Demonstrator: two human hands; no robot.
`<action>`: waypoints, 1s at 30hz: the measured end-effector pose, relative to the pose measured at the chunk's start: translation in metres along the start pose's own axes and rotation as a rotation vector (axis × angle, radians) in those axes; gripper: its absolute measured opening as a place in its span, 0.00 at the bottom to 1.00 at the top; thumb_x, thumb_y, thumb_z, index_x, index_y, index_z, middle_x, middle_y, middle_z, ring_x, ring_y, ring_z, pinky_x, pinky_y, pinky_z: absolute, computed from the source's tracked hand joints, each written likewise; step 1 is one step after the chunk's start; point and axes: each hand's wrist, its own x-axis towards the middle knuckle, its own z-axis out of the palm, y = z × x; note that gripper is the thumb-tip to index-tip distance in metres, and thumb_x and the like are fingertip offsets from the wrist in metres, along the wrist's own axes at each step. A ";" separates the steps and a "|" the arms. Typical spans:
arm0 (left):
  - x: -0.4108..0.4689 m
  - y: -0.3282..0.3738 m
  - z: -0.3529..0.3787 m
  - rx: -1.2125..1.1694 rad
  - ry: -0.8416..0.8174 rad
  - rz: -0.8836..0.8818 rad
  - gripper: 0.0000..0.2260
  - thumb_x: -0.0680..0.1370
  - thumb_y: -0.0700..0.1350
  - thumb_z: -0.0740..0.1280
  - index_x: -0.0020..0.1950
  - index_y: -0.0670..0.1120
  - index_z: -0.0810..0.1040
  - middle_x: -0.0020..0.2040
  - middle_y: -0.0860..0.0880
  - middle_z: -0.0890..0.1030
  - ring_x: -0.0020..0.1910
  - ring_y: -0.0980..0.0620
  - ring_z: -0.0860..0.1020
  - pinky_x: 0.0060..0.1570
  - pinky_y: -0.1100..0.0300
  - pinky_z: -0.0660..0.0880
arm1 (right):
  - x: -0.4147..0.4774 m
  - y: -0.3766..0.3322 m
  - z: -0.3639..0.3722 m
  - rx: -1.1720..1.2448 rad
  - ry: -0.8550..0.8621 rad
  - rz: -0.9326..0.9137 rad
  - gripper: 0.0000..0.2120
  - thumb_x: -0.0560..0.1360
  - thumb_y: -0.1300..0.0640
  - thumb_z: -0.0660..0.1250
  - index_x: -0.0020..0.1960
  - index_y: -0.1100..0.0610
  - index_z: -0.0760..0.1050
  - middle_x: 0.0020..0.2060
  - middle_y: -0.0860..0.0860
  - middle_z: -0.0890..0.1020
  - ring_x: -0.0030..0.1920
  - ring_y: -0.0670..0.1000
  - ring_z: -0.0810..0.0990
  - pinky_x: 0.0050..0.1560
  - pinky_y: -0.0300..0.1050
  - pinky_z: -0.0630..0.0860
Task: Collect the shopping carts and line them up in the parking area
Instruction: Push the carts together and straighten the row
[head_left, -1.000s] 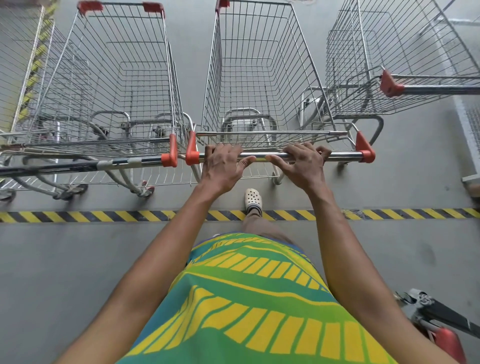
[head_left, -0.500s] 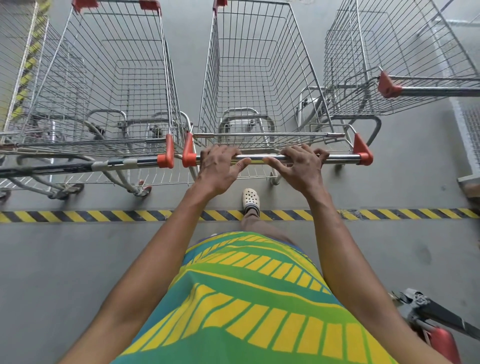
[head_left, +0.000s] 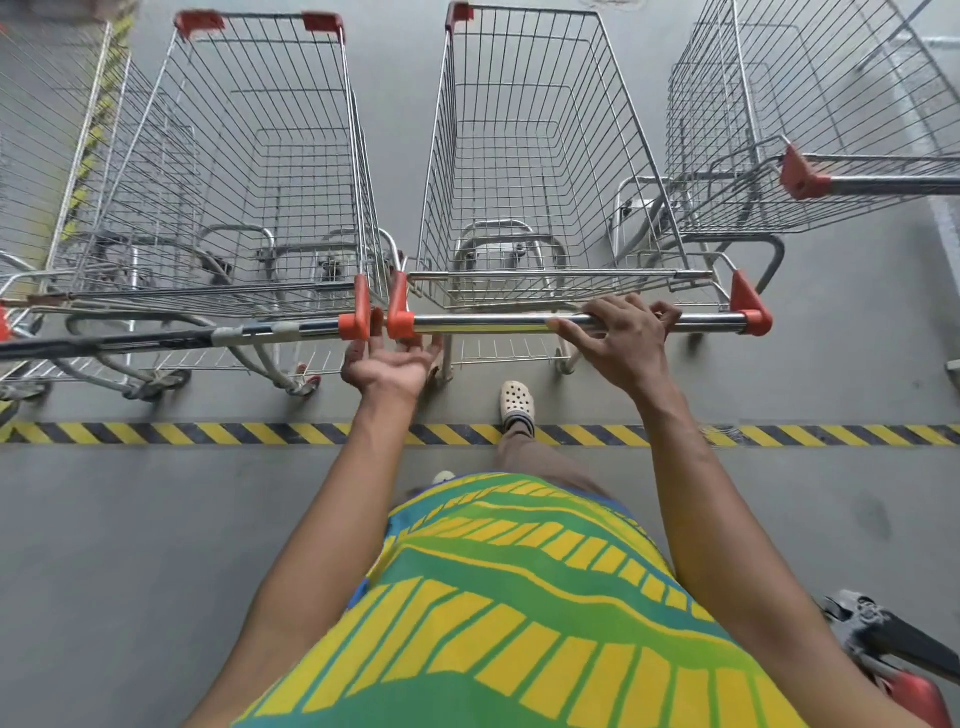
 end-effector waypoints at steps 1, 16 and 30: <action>0.000 0.001 0.008 -0.058 -0.023 0.025 0.21 0.80 0.55 0.49 0.49 0.49 0.81 0.61 0.38 0.82 0.54 0.43 0.79 0.39 0.56 0.77 | 0.000 0.000 0.001 0.007 0.002 0.005 0.33 0.73 0.21 0.57 0.44 0.50 0.82 0.44 0.45 0.84 0.52 0.51 0.77 0.55 0.49 0.58; 0.008 -0.003 0.028 -0.265 -0.052 0.105 0.29 0.82 0.56 0.46 0.53 0.43 0.84 0.44 0.46 0.76 0.54 0.38 0.81 0.32 0.60 0.70 | 0.002 0.005 0.001 0.044 0.053 -0.051 0.34 0.73 0.21 0.55 0.44 0.49 0.82 0.42 0.44 0.83 0.51 0.52 0.77 0.52 0.46 0.55; 0.040 0.003 0.017 -0.283 -0.086 0.052 0.29 0.80 0.56 0.48 0.58 0.45 0.86 0.65 0.37 0.73 0.52 0.39 0.81 0.35 0.58 0.72 | 0.004 0.004 0.001 0.038 0.038 -0.008 0.35 0.72 0.19 0.54 0.41 0.49 0.80 0.41 0.43 0.82 0.51 0.50 0.76 0.59 0.60 0.66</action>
